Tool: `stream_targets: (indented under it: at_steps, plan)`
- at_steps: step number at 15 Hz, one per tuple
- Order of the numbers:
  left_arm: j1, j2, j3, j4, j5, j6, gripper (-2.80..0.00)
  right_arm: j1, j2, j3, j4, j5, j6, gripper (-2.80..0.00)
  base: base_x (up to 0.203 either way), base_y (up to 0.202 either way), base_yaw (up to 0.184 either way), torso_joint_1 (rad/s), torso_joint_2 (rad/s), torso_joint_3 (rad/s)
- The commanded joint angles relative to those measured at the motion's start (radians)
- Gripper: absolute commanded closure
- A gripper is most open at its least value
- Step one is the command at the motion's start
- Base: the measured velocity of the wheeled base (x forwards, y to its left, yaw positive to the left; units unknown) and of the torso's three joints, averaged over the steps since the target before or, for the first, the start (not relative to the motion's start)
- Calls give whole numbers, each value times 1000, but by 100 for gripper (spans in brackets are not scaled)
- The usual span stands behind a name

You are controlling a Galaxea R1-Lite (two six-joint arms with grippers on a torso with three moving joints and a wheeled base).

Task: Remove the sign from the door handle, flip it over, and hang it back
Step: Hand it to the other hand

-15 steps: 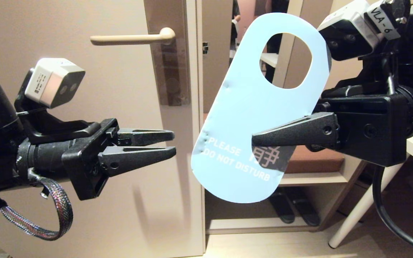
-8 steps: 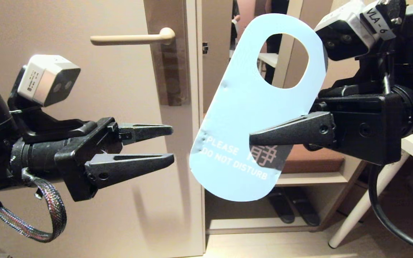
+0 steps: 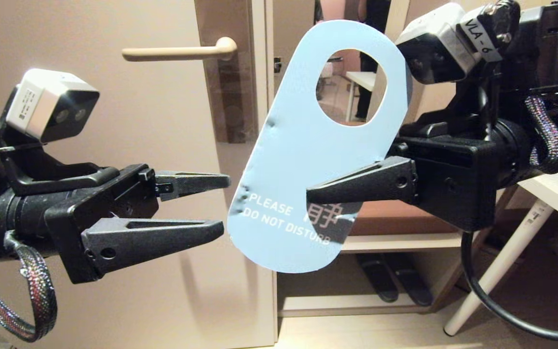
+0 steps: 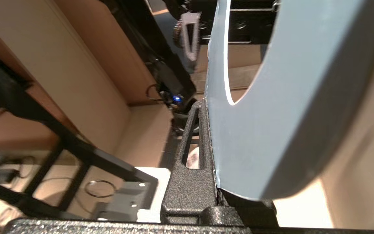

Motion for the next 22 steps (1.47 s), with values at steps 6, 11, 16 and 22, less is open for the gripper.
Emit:
stream_targets:
  at_steps: [6,11,16,22]
  plan:
    - [-55,-1,6,40,-5,0,-280,42,25,-19,2,6,-7,0,0,0,0,0,0,0]
    - [-119,12,7,74,-5,5,-280,56,30,-17,4,6,-7,0,0,0,0,0,0,0]
    - [-140,33,5,80,-96,12,-280,91,27,-15,17,6,-7,0,0,0,0,0,0,0]
    - [-120,67,3,78,-95,79,-280,128,26,-15,19,-16,-7,0,0,0,0,0,0,0]
